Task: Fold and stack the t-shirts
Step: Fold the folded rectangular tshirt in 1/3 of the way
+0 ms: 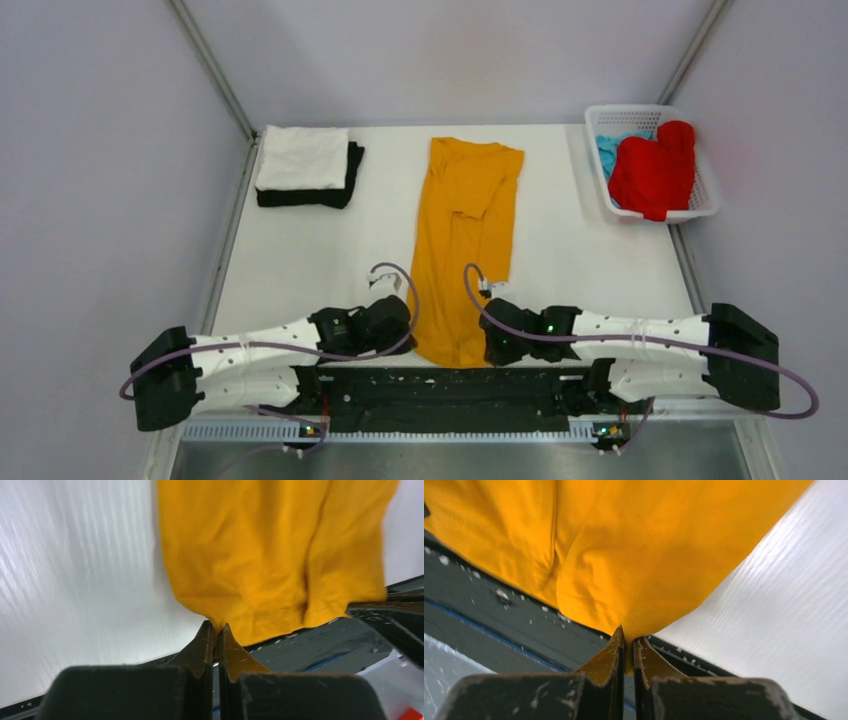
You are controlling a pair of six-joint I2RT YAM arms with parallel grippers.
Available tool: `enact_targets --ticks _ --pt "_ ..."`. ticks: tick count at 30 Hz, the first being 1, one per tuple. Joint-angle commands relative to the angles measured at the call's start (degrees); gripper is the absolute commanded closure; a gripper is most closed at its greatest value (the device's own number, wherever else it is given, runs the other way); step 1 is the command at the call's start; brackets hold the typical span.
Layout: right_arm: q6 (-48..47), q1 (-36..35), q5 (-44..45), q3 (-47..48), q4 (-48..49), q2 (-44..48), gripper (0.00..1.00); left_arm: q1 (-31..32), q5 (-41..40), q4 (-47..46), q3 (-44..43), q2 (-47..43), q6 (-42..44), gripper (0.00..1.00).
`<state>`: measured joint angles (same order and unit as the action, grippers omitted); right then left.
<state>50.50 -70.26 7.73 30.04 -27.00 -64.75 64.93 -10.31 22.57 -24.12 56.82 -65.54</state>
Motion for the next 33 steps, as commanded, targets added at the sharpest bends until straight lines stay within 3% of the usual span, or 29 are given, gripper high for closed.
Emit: enact_targets --ticks 1,9,13,20,33 --pt "-4.2 5.3 6.2 5.6 -0.8 1.3 0.98 -3.7 -6.4 0.0 -9.8 2.9 6.4 1.00" --pt "-13.7 18.7 7.0 9.8 8.9 -0.3 0.98 -21.5 -0.5 -3.2 -24.3 16.8 22.1 1.00" --pt "-16.7 25.0 5.1 11.5 15.2 -4.4 0.98 -24.2 -0.3 -4.1 -32.6 25.0 26.0 1.00" --pt "-20.6 32.2 4.4 17.7 18.1 -14.1 0.98 -30.5 4.0 -2.9 -45.0 39.2 28.7 1.00" --pt "-21.7 39.8 2.0 21.8 24.2 -23.9 0.96 -36.0 10.0 1.7 -63.3 55.8 35.7 1.00"
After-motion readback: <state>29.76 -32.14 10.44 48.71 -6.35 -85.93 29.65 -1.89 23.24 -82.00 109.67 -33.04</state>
